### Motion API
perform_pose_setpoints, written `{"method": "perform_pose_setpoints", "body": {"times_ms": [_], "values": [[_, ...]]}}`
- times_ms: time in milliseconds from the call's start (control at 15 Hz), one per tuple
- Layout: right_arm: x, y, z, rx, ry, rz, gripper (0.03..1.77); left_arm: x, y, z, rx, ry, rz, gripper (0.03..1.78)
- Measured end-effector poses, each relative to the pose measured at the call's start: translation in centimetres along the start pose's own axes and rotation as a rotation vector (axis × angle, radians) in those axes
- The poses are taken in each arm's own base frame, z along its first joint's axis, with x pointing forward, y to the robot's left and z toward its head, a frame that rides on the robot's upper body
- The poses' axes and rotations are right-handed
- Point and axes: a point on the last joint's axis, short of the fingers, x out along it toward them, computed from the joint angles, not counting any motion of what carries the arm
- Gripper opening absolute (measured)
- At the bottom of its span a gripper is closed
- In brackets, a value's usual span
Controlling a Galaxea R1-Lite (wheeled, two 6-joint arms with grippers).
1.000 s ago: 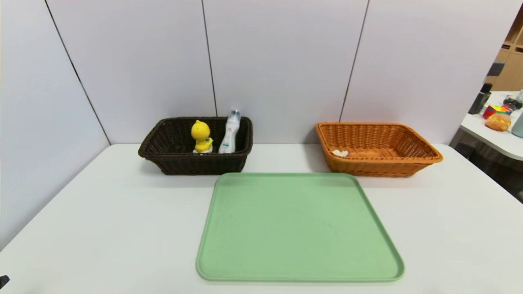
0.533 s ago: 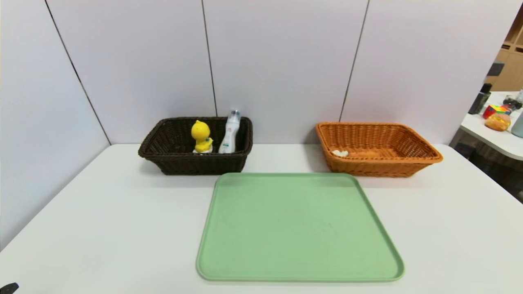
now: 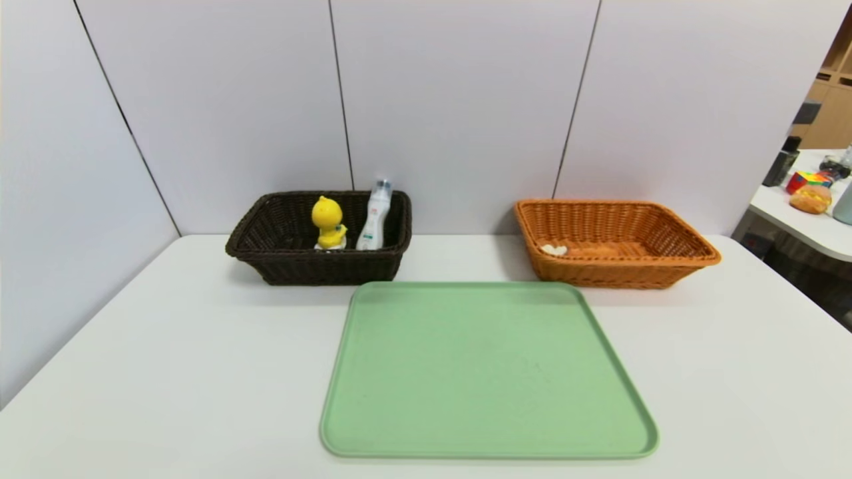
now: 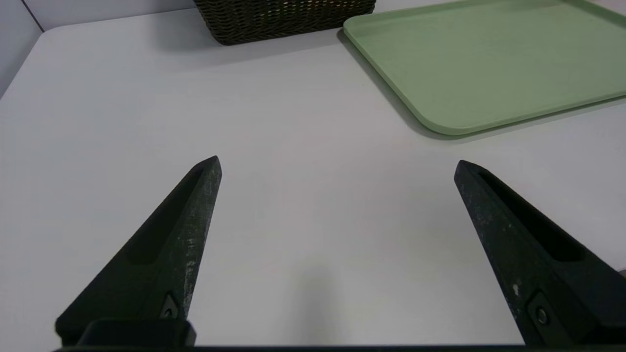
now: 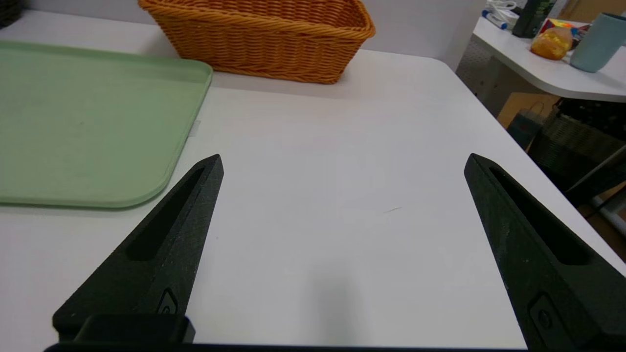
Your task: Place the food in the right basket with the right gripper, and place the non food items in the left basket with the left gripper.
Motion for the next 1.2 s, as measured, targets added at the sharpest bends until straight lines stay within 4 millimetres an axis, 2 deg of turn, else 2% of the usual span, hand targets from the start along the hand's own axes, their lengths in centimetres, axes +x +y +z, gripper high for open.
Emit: {"method": "perform_pose_setpoints", "body": {"times_ms": [333, 933, 1200], "values": [[-1.1, 0.3, -1.0, 0.007, 0.018, 0.097, 1.7, 0.0, 0.2, -1.0, 0.04, 0.007, 0.077, 1.69], [-1.1, 0.4, -1.5, -0.005, 0.014, 0.109, 1.7, -0.3, 0.6, -2.4, 0.054, 0.006, 0.323, 1.69], [-1.1, 0.4, -1.6, -0.003, 0.016, 0.109, 1.7, -0.3, 0.6, -2.8, 0.056, -0.003, 0.333, 1.69]]}}
